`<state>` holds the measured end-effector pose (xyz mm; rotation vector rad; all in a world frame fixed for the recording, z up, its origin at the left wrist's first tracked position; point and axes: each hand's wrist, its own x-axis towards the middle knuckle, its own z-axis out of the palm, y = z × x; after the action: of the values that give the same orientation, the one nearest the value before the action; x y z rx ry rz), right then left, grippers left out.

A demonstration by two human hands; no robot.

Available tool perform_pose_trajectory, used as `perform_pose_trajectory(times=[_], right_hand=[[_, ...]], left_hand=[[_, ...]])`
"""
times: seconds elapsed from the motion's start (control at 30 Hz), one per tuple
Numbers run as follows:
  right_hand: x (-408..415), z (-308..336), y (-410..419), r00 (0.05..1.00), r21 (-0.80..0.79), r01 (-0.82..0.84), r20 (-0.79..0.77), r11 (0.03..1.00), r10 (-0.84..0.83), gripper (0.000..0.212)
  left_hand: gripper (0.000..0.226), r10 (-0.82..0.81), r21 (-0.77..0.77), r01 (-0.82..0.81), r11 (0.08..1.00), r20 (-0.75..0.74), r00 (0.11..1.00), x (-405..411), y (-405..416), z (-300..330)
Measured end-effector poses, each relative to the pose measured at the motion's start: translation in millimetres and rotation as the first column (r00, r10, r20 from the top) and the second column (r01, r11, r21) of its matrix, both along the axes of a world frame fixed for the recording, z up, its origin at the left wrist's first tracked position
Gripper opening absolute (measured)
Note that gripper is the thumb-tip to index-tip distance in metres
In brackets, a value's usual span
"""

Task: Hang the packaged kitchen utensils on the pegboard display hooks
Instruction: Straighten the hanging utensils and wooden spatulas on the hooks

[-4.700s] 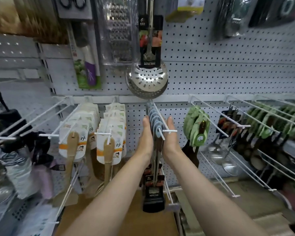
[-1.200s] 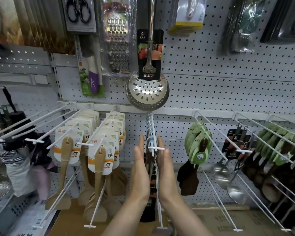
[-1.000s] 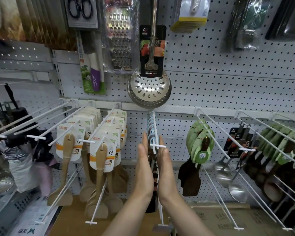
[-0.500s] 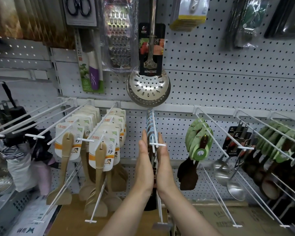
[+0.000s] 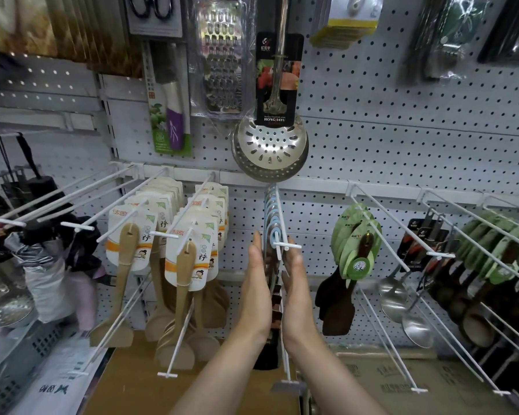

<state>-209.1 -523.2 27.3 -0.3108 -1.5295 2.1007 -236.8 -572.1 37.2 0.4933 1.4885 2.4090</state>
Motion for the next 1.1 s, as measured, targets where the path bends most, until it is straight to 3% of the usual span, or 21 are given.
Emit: perform_pose_trajectory(times=[0.07,0.2,0.3,0.47,0.57,0.67,0.83,0.97,1.1], right_hand=[[4.5,-6.7,-2.9,0.996,0.046,0.073,-0.050,0.996,-0.071,0.061],[21.2,-29.0,-20.8,0.969,0.125,0.243,-0.070,0.962,-0.236,0.064],[29.3,-48.1,-39.2,0.956,0.247,0.292,-0.119,0.924,-0.270,0.064],[16.8,-54.4,-64.2,0.998,0.330,0.060,-0.002,0.942,-0.063,0.068],[0.0,-45.9,-76.1,0.996,0.351,-0.065,0.078,0.934,0.040,0.064],[-9.7,-37.5,-87.6,0.987,0.327,-0.134,0.129,0.936,0.097,0.059],[-21.3,-42.4,-101.3,0.975,0.230,-0.165,0.184,0.959,0.124,0.079],[-22.7,-51.4,-102.5,0.978,0.173,-0.138,0.177,0.975,0.107,0.050],[-26.5,-68.9,-101.0,0.954,0.110,-0.197,0.251,0.974,0.164,0.038]], left_hand=[[0.085,0.007,-0.031,-0.008,0.999,-0.034,0.999,2.5,-8.6,-7.4],[0.075,0.077,-0.152,-0.088,0.985,-0.073,0.994,4.4,-33.7,-21.7],[0.070,0.205,-0.120,-0.219,0.968,-0.118,0.972,1.3,-57.0,-31.2],[0.065,0.574,-0.030,-0.579,0.815,-0.095,0.813,-12.2,-92.6,-42.1],[0.065,0.660,-0.069,-0.672,0.737,-0.144,0.738,-27.6,-110.2,-45.6],[0.069,0.584,-0.083,-0.593,0.801,-0.111,0.804,-41.2,-120.6,-42.9],[0.071,0.437,-0.142,-0.450,0.882,-0.113,0.892,-53.6,-130.3,-37.6],[0.070,0.392,-0.201,-0.405,0.892,-0.101,0.914,-65.3,-139.1,-37.4],[0.063,0.336,-0.233,-0.345,0.909,-0.082,0.938,-72.9,-146.2,-38.8]])
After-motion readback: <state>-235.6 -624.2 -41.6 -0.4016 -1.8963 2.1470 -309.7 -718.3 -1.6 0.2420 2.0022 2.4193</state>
